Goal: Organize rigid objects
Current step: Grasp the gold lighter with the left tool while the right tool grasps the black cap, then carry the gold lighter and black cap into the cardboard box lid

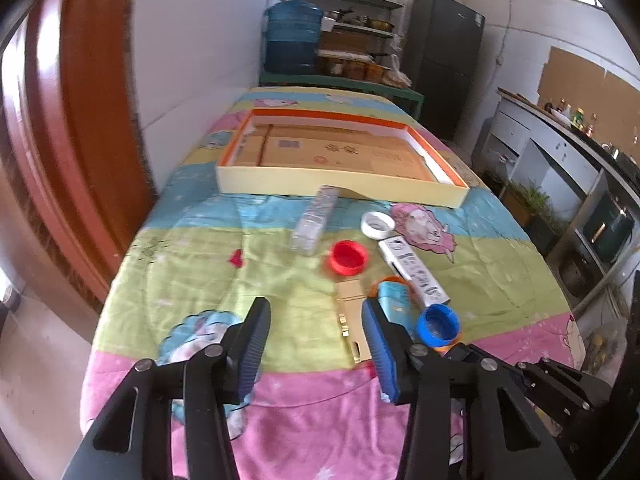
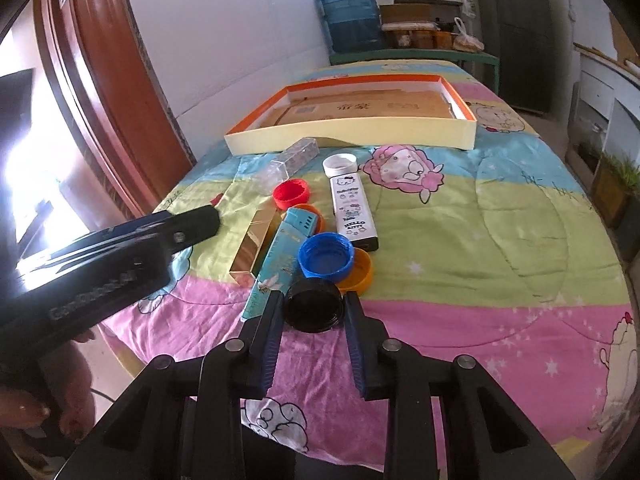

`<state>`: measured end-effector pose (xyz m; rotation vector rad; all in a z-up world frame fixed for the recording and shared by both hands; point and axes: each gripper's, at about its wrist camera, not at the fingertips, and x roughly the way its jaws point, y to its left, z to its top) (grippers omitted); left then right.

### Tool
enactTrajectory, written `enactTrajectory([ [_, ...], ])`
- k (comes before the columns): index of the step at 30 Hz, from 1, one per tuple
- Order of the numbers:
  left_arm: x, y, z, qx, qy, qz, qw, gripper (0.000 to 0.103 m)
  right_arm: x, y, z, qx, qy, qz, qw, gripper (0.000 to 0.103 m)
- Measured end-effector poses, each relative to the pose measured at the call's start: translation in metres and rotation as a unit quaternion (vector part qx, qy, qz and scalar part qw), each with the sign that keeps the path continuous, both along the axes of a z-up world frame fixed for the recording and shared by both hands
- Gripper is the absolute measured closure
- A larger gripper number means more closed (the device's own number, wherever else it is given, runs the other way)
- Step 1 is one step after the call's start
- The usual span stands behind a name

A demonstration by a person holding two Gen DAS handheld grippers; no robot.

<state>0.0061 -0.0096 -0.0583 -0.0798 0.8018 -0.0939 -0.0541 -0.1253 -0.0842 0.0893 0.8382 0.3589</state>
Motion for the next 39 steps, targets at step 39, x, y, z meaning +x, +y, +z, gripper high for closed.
enactTrajectory([
  [39,0.003,-0.010,-0.009,0.004,0.019,0.000,0.9998,0.085,0.001,-0.019,0.020,0.009,-0.032,-0.015,0.999,0.072],
])
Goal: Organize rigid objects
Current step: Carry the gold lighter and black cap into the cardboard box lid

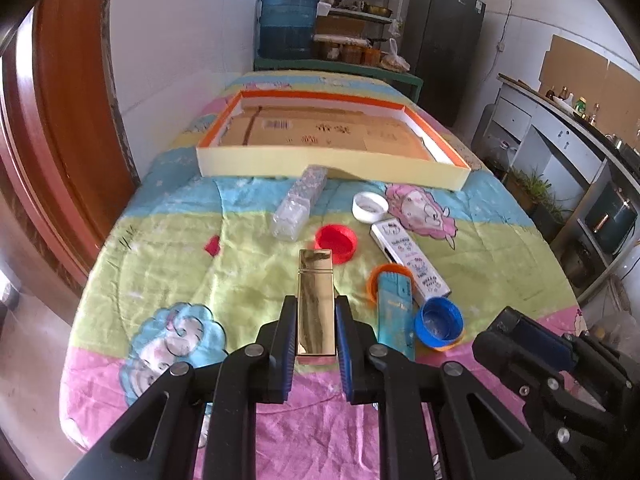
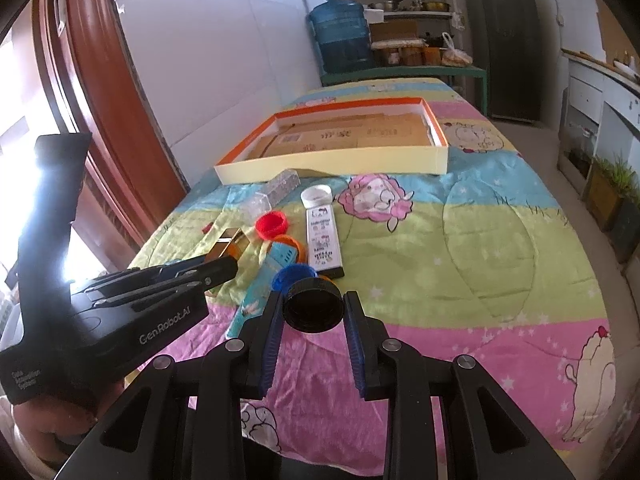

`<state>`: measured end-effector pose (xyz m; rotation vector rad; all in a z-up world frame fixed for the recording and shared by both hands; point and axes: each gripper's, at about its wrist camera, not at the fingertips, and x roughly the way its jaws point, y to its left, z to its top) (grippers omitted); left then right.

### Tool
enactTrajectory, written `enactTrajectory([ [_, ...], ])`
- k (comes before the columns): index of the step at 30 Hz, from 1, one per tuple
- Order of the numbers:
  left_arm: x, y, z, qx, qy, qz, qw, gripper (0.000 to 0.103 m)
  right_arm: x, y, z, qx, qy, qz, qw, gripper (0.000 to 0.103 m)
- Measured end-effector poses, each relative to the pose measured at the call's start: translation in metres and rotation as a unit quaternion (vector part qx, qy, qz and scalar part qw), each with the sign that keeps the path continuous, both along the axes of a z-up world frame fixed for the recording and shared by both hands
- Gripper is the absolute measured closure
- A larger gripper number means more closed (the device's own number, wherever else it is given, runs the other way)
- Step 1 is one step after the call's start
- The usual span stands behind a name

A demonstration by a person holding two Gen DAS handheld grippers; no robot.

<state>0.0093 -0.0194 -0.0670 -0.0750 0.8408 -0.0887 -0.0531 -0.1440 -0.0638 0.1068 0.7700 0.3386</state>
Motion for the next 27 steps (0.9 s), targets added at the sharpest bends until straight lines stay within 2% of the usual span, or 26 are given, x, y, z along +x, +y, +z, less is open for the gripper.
enactTrajectory([
  [12,0.018,0.011,0.028,0.007,-0.028,0.011,0.9995,0.085,0.022,0.008,0.024,-0.007,-0.024,0.007,1.000,0.072],
  [27,0.060,0.025,0.066,0.025,-0.073,0.021,0.9968,0.085,0.079,0.012,0.059,-0.019,-0.050,-0.003,0.999,0.072],
])
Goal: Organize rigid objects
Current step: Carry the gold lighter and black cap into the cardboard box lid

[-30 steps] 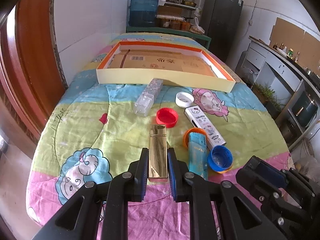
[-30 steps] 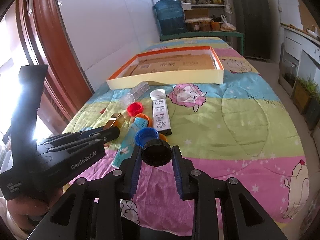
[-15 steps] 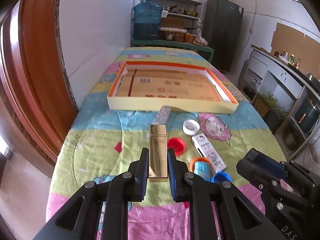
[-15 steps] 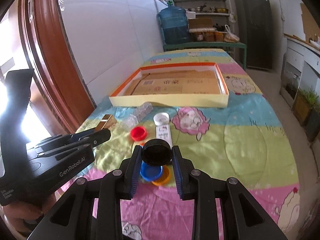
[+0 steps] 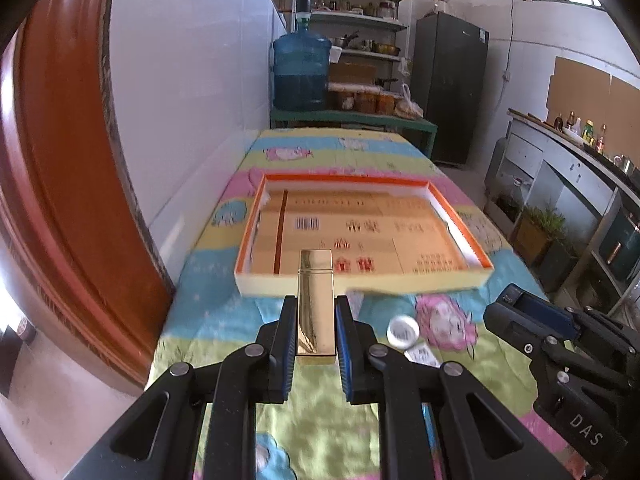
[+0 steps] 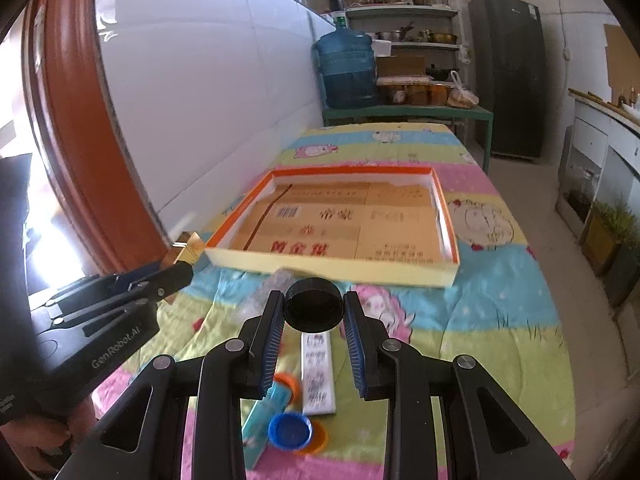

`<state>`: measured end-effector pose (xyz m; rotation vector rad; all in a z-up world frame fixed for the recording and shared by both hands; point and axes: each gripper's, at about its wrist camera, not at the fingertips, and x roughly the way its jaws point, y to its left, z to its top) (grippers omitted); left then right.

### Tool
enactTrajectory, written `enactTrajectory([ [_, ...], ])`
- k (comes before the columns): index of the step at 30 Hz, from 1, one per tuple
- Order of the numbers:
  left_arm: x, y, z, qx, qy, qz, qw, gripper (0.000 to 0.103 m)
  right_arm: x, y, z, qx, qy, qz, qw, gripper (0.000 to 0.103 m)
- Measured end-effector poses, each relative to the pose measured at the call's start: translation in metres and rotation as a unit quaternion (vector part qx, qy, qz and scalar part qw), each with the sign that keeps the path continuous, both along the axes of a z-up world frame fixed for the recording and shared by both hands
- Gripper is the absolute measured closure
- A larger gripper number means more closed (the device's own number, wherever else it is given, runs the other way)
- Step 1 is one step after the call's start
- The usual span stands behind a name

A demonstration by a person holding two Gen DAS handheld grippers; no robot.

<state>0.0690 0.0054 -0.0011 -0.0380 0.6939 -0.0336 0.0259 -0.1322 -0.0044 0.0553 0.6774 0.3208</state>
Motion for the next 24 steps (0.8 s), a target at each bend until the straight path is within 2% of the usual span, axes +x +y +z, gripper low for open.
enactTrajectory([
  [11,0.052,0.003,0.013,0.007,-0.005,-0.002,1.0000,0.085,0.053,-0.005,0.014,-0.011,0.002,0.005,1.000,0.072],
  [24,0.104,0.008,0.009,0.024,0.002,0.005,0.9997,0.085,0.118,-0.015,0.014,-0.010,0.023,-0.001,1.000,0.072],
])
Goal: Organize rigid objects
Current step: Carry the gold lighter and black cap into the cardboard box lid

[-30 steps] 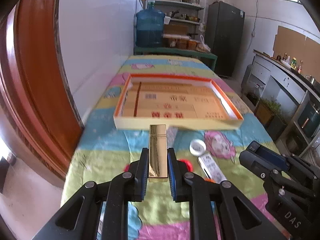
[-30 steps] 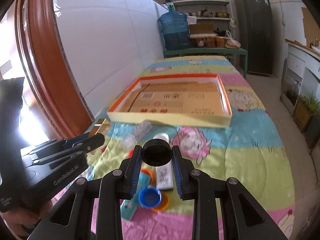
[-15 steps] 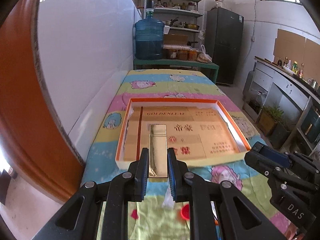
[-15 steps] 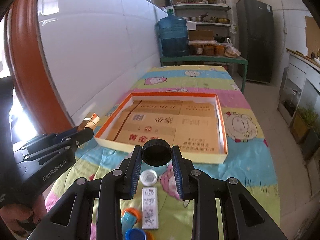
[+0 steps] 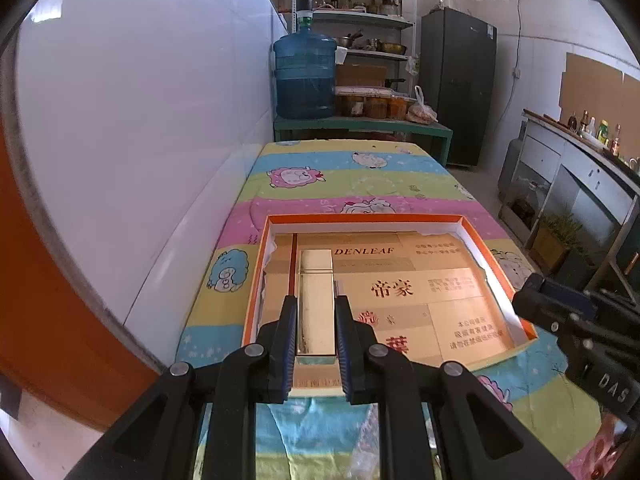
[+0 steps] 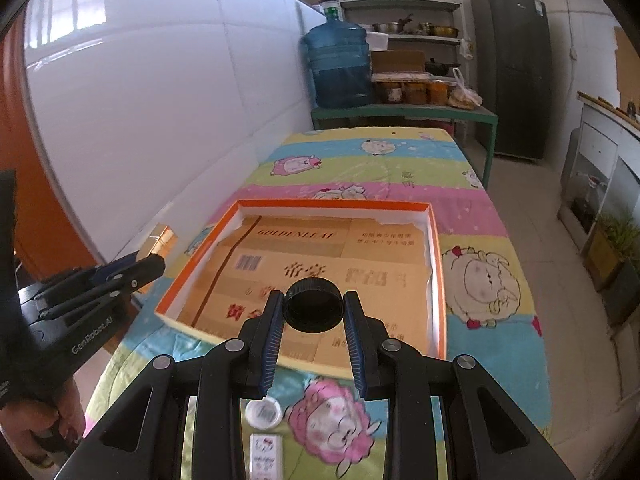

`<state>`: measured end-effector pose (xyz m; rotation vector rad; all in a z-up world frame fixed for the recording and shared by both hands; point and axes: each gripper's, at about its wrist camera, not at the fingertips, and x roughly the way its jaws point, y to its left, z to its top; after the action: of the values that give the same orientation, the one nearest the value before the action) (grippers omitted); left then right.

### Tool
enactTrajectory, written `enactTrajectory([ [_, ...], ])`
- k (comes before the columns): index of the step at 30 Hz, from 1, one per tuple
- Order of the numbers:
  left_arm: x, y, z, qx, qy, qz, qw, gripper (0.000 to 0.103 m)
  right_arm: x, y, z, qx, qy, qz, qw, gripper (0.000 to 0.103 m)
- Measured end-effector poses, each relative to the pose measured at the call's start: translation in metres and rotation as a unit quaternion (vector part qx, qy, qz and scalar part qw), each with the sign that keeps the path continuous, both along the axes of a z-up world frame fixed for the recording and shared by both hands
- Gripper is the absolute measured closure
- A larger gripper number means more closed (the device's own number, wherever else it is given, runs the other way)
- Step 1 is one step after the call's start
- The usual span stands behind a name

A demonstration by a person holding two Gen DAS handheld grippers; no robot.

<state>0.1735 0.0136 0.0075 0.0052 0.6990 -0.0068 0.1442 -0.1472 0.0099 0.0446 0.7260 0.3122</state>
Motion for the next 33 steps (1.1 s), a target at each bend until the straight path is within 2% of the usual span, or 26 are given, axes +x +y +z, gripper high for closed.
enactTrajectory([
  [17,0.066,-0.003,-0.020,-0.010,0.024,-0.010,0.9996,0.085,0.080,-0.011,-0.012,-0.012,0.028,0.005,1.000,0.073],
  [24,0.092,-0.001,-0.044,-0.029,0.058,-0.011,0.9978,0.085,0.104,-0.004,-0.036,-0.027,0.056,0.016,0.998,0.073],
  [33,0.108,-0.002,-0.066,-0.030,0.080,-0.015,0.9962,0.085,0.125,0.007,-0.066,-0.036,0.091,0.025,0.995,0.073],
])
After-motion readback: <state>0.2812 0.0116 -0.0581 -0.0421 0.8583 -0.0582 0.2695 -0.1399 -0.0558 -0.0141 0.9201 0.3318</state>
